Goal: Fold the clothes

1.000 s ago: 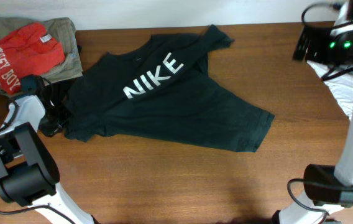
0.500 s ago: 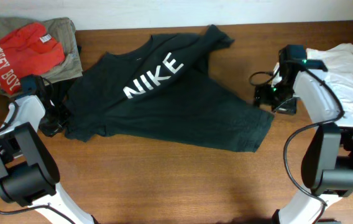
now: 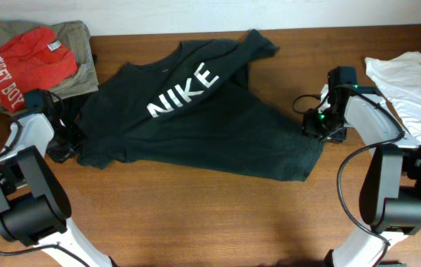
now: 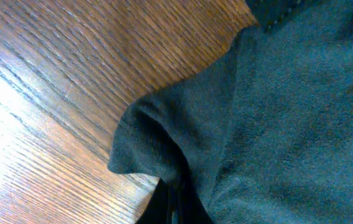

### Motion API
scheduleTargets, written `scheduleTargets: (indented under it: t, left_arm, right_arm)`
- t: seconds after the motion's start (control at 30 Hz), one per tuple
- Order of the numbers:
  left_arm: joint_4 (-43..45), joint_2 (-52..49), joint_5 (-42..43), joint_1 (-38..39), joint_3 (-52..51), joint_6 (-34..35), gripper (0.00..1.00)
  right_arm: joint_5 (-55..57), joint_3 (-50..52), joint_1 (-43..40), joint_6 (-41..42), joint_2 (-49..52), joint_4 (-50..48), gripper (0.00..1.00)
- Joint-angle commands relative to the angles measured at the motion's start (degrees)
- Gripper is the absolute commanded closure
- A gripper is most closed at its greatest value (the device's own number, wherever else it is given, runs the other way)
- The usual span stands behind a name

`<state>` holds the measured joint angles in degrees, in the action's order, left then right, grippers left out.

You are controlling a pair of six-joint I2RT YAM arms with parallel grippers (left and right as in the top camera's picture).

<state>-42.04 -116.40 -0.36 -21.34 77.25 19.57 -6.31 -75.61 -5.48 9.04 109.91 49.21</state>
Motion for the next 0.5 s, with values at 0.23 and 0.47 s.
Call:
scheduleTargets:
  t: [0.23, 0.47]
  left_arm:
    - [0.15, -1.4, 1.05, 0.35, -0.72, 0.72, 0.99]
    - [0.15, -1.4, 1.03, 0.35, -0.72, 0.72, 0.99]
  right_arm:
    - [0.92, 1.01, 0.15, 0.42, 2.01, -0.68, 0.52]
    - [0.9, 0.24, 0.13, 0.44, 1.99, -1.22, 0.92]
